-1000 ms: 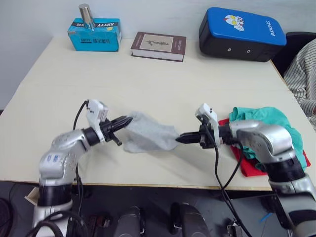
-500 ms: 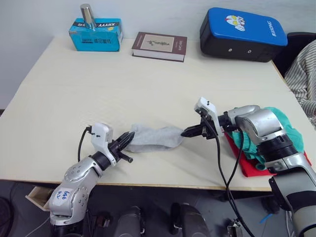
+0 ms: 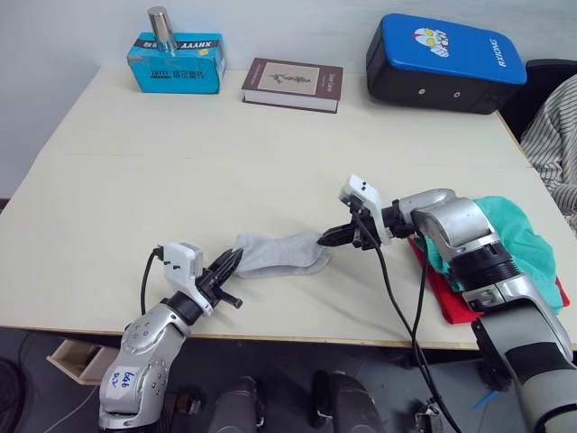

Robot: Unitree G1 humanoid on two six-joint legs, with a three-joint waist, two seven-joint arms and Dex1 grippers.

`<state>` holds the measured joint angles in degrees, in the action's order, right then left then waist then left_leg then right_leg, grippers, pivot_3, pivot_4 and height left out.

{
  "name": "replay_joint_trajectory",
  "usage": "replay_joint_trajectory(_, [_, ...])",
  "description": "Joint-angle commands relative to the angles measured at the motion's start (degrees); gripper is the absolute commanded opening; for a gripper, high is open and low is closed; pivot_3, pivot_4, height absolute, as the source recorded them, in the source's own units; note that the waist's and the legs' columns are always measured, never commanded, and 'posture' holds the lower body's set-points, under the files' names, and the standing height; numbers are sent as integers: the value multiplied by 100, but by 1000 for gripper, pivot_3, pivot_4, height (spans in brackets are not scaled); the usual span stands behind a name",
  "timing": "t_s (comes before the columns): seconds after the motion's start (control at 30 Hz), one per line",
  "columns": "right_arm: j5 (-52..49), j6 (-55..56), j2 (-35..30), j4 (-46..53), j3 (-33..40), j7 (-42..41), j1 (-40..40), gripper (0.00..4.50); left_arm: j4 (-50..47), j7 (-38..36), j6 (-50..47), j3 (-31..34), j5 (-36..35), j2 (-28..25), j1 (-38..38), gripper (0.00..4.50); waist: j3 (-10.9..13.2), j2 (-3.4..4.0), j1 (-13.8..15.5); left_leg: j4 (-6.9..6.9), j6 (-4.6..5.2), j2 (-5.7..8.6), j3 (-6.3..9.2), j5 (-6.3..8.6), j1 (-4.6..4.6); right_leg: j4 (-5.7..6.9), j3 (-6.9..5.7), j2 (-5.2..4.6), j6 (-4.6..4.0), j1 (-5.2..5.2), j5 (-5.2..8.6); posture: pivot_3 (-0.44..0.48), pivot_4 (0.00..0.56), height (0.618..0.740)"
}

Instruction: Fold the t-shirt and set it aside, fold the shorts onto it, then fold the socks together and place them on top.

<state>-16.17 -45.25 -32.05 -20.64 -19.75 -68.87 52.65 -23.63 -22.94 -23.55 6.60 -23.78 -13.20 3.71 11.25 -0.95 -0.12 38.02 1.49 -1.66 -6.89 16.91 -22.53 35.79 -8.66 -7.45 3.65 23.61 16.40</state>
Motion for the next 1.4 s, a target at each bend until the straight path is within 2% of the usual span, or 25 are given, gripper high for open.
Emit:
replay_joint_trajectory(0.03, [30, -138, -5, 69, 117, -24, 208, 0, 96, -131, 308, -97, 120, -60, 11, 30, 0, 1, 0, 0, 1, 0, 0, 0, -2, 0, 0, 0, 0, 1, 0, 0, 150, 740])
replay_joint_trajectory(0.5, [60, -763, -146, -3, 10, -419, 450, 0, 403, -130, 887, -384, 330, 55, 133, 30, 3, 5, -6, 0, 4, -2, 2, 6, -8, -7, -2, -1, 0, 5, 0, 0, 150, 740])
replay_joint_trajectory(0.53, [95, -686, -115, -82, 39, -369, 461, 204, 386, -149, 918, -401, 327, 61, 166, 7, 3, 6, -6, 0, 6, -2, 2, 8, -9, -7, -2, -2, 0, 6, 0, 0, 150, 740])
replay_joint_trajectory(0.6, [154, -611, -59, -226, 94, -234, 485, 583, 345, -179, 981, -430, 357, 49, 224, 507, 4, 6, -7, 0, 28, -2, 2, 21, -9, -8, -2, -2, 0, 5, 0, 0, 150, 740])
replay_joint_trajectory(0.7, [112, -603, -166, -93, 39, -467, 412, 1518, 278, -169, 1098, -340, 345, 24, 291, 1306, 6, 10, -6, 0, 28, -2, 2, 22, -12, -10, -4, -2, 0, 8, 0, 0, 150, 740])
replay_joint_trajectory(0.87, [99, -55, -254, 38, 494, -232, 201, 3264, 17, -316, 1378, -17, 251, -225, 421, 2873, 9, 15, -4, 0, 27, -4, 2, 23, -13, -12, -7, -1, 0, 8, 0, 0, 150, 740])
replay_joint_trajectory(0.9, [40, 57, -306, 91, 653, -228, 146, 3284, -69, -404, 1401, 109, 141, -320, 465, 3133, 10, 17, -5, 0, 27, -3, 4, 23, -16, -14, -9, -2, 0, 8, 0, 0, 150, 740])
replay_joint_trajectory(0.97, [-165, 246, -389, 249, 1026, -278, 13, 3284, -231, -656, 1454, 412, -91, -569, 569, 3133, 12, 19, -3, 0, 28, -3, 5, 23, -19, -15, -11, -2, 0, 9, 0, 0, 150, 740])
replay_joint_trajectory(1.03, [-445, 581, -413, 717, 1382, -410, -267, 2829, -354, -982, 1454, 702, -288, -922, 688, 3166, 15, 25, -1, 0, 25, -3, 9, 24, -23, -20, -15, -3, -1, 10, 0, 0, 150, 740])
replay_joint_trajectory(1.13, [-683, 1063, -266, 1633, 1555, -417, -809, 1935, -425, -1321, 1602, 1049, -508, -1326, 600, 2573, 18, 30, 2, -2, 17, -6, 19, 25, -31, -29, -27, -1, -2, 10, 0, 0, 150, 740])
replay_joint_trajectory(1.17, [-727, 1256, -126, 1889, 1572, -332, -980, 1557, -438, -1345, 1577, 1121, -640, -1393, 467, 2249, 18, 30, 2, -2, 18, -5, 20, 25, -34, -30, -28, -1, -2, 10, 0, 0, 150, 740])
replay_joint_trajectory(1.23, [-545, 1782, 336, 2405, 1333, 88, -1464, 888, -390, -1559, 1355, 831, -628, -1646, 53, 1640, 17, 29, 3, 0, 18, -5, 20, 24, -33, -29, -28, -1, -1, 8, 0, 0, 150, 740])
replay_joint_trajectory(1.33, [-32, 2439, 857, 2556, 1010, 792, -1994, 18, -120, -1628, 1183, 336, -374, -1716, -357, 843, 18, 35, 1, 0, 0, -2, 21, 7, -31, -18, -29, -1, 2, 7, -2, 0, 150, 740])
replay_joint_trajectory(1.4, [236, 2798, 1065, 2449, 827, 1075, -2260, 0, 124, -1599, 1049, 15, -288, -1596, -525, 264, 19, 37, -1, 0, -4, 1, 17, 2, -29, -13, -27, 0, 2, 7, -2, 0, 150, 740])
